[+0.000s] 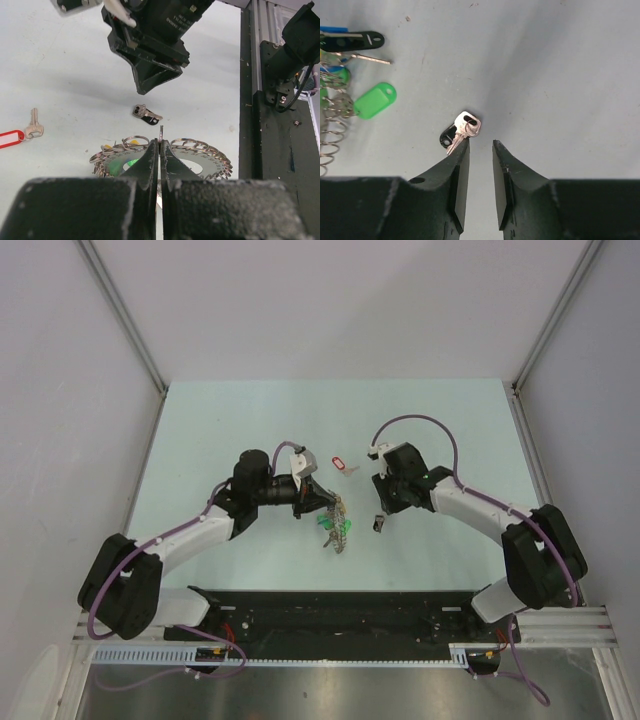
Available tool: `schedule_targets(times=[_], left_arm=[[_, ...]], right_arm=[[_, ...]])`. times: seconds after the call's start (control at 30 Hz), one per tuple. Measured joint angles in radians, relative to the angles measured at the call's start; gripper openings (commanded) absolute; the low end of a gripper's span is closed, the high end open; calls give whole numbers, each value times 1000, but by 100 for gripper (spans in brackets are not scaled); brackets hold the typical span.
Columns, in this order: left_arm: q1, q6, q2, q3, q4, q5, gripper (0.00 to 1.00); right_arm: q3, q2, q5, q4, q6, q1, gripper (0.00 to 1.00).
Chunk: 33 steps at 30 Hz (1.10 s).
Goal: Put the keys on the keyring
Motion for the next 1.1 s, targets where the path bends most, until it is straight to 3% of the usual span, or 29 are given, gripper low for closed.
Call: schedule_targets(times=[0.47,0.8,0.93,1.1], left_arm=[[0,2,-2,1,-9,0,0],[0,2,-2,3,-11,0,0],[0,6,-2,6,-12,0,0],[0,9,-2,7,-13,0,0]], right_arm=[[77,184,106,-63,-186,136,27],[113,233,143,-66,-220,138,11],[118,240,155,-68,-227,143,0],[119,239,169,-76,-229,146,0]])
